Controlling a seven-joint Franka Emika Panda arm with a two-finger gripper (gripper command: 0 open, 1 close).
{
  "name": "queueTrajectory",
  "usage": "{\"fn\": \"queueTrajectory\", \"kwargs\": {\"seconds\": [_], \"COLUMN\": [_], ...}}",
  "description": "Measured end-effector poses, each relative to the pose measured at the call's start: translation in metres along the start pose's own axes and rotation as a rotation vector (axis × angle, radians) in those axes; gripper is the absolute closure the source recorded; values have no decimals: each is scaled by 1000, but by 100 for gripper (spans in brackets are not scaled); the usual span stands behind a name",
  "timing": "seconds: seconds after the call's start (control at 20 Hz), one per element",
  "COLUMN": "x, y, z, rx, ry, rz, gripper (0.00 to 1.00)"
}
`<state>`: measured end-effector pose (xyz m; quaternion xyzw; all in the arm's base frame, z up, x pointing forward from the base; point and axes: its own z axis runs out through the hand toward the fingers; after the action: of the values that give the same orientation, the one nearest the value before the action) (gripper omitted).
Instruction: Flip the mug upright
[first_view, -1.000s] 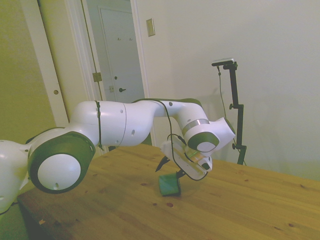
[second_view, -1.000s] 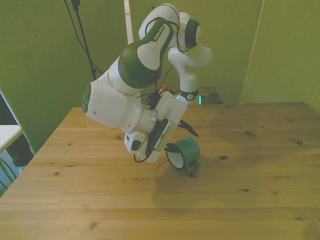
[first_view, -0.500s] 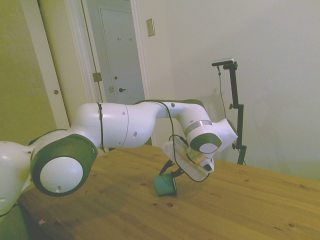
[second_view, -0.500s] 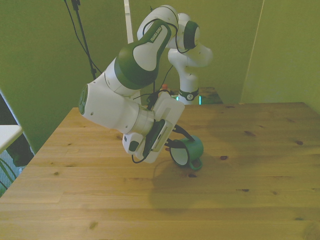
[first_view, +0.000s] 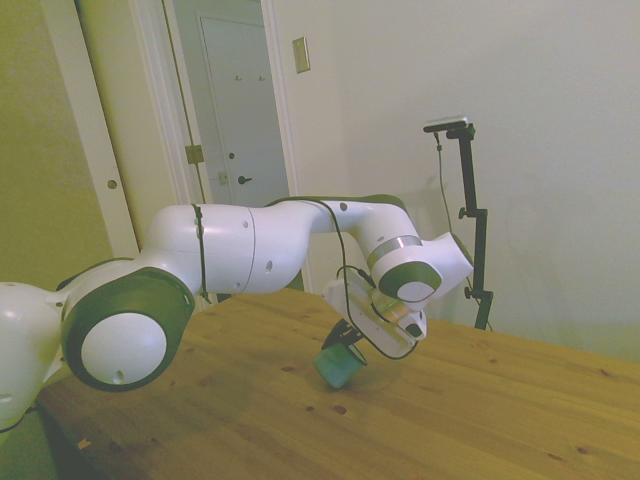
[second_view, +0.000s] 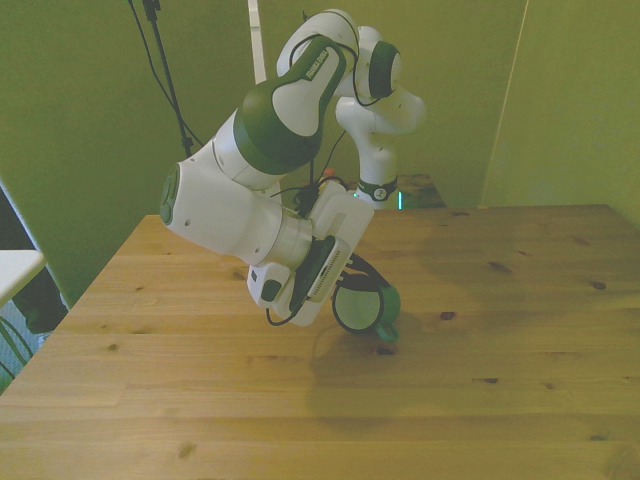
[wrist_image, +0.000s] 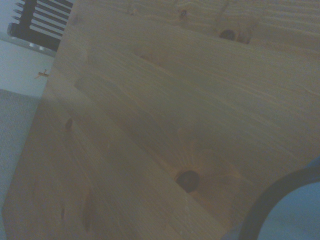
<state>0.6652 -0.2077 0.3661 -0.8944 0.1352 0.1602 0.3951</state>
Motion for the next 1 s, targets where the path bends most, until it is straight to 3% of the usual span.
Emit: {"fn": "queueTrajectory", "kwargs": {"seconds": [0.25,0.55,0.8,1.0], "x": [-10,-44,-73,-88], "y": [-27,-62,-94,-91], "z": [-14,-24,-6,28], "rx": [-42,-215,-380,-469], "ry": [73,271,482,626], "rz": [-28,-36,-41,-24], "gripper": [100,100,100,100]}}
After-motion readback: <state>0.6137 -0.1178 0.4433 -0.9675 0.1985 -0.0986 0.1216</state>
